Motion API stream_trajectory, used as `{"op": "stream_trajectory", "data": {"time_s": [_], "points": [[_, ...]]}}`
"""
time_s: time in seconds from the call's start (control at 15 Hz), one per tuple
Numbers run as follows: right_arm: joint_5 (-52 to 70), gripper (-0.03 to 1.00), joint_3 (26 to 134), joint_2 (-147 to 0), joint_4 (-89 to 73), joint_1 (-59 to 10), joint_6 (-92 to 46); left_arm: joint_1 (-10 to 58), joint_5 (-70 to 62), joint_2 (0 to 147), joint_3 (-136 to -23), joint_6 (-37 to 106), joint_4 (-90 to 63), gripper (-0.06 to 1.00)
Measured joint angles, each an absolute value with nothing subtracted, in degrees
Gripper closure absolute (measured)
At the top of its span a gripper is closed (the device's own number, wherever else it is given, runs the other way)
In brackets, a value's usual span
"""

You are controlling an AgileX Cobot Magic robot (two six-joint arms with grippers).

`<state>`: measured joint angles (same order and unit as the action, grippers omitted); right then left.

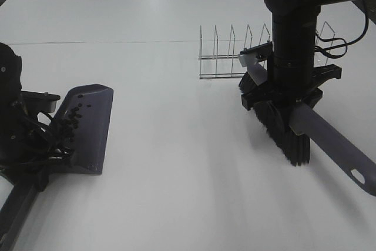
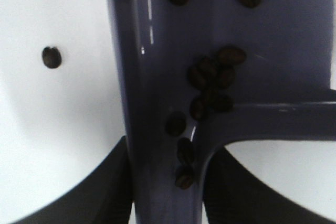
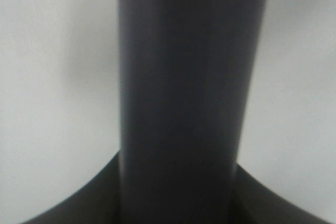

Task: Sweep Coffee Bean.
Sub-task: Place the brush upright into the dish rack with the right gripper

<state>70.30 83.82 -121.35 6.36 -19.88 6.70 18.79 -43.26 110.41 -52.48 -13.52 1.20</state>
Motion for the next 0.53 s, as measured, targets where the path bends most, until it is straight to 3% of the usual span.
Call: {"op": "stream_trajectory", "data": {"time_s": [0.53], "points": [[69.8, 0.68, 96.1, -128.4, 6.3, -19.6, 7.0, 18.8, -44.3, 110.4, -52.5, -13.2, 0.3, 0.60]]}}
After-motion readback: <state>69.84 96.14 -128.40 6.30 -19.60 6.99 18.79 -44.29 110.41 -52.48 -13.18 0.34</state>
